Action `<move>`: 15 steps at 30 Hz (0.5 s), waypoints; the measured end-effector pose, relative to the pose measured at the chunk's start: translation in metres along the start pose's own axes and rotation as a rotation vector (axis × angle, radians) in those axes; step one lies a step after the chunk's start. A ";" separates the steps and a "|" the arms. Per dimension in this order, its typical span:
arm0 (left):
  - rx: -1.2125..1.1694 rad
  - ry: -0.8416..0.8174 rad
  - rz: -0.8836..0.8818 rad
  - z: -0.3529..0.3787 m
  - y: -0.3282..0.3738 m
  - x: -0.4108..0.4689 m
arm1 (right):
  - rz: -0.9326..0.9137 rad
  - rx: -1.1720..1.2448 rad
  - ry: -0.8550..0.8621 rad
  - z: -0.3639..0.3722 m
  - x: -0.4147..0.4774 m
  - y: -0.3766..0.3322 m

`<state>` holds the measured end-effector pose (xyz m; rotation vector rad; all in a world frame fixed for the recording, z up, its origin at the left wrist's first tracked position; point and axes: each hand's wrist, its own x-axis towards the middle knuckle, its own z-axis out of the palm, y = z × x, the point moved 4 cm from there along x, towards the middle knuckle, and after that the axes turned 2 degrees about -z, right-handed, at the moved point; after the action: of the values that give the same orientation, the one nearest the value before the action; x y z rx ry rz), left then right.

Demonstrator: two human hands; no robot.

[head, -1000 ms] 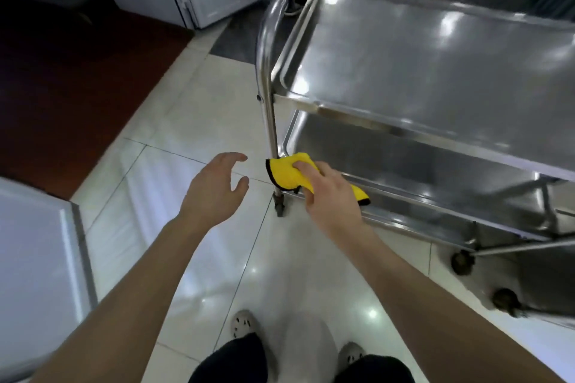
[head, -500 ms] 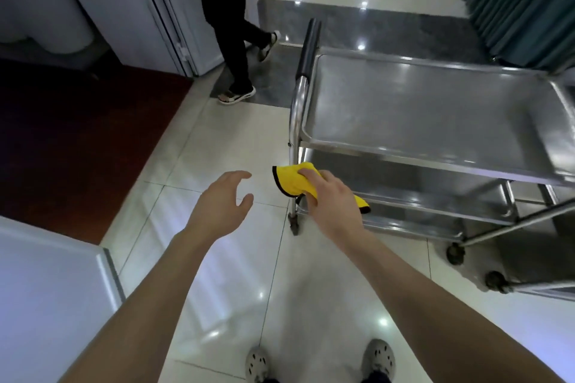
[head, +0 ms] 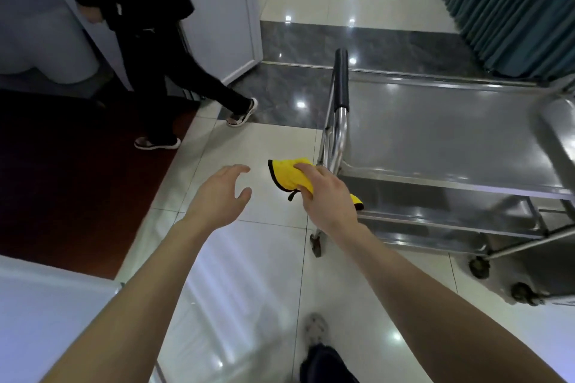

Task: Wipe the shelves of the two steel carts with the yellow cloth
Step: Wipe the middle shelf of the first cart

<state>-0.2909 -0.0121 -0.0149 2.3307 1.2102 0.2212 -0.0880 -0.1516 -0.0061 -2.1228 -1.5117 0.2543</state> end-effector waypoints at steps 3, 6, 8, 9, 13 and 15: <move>0.015 -0.022 0.011 -0.011 -0.018 0.044 | 0.014 0.011 0.001 0.020 0.047 -0.005; 0.060 -0.028 0.013 -0.028 -0.041 0.095 | 0.030 0.037 0.004 0.043 0.107 -0.010; 0.073 -0.025 -0.004 -0.045 -0.059 0.133 | 0.045 0.060 0.005 0.057 0.154 -0.012; 0.078 -0.029 -0.017 -0.055 -0.067 0.153 | 0.061 0.067 0.005 0.063 0.176 -0.013; 0.074 -0.041 -0.009 -0.089 -0.087 0.229 | 0.109 0.096 0.008 0.073 0.253 -0.013; 0.071 -0.034 0.007 -0.102 -0.090 0.269 | 0.142 0.094 0.029 0.072 0.288 -0.009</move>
<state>-0.2338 0.2832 0.0053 2.3898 1.2125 0.1428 -0.0228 0.1381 -0.0216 -2.1518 -1.3081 0.3369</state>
